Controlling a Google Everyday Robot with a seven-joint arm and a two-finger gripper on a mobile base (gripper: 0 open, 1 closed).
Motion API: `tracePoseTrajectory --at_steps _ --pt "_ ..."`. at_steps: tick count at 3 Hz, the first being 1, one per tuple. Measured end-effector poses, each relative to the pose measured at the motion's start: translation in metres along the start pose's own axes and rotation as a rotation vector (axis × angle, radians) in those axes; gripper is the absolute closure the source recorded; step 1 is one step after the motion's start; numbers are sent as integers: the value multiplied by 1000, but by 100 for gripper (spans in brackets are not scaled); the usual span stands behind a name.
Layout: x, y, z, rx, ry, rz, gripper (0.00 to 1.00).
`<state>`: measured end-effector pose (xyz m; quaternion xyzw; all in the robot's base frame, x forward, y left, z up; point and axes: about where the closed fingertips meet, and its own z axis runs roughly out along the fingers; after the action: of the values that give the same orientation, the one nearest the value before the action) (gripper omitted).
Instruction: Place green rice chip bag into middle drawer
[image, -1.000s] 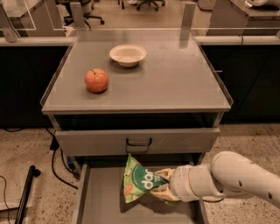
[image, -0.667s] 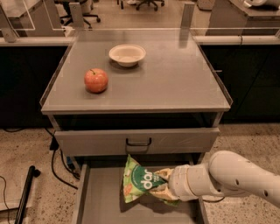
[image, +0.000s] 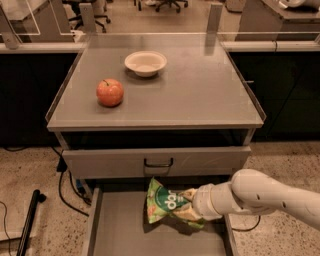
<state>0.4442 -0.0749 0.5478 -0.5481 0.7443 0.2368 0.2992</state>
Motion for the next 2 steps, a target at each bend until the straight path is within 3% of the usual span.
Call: tracePoseTrajectory --at_steps 1,2 --pt "24 -21 27 2 7 22 100" --pt "37 -27 46 3 21 0 100"
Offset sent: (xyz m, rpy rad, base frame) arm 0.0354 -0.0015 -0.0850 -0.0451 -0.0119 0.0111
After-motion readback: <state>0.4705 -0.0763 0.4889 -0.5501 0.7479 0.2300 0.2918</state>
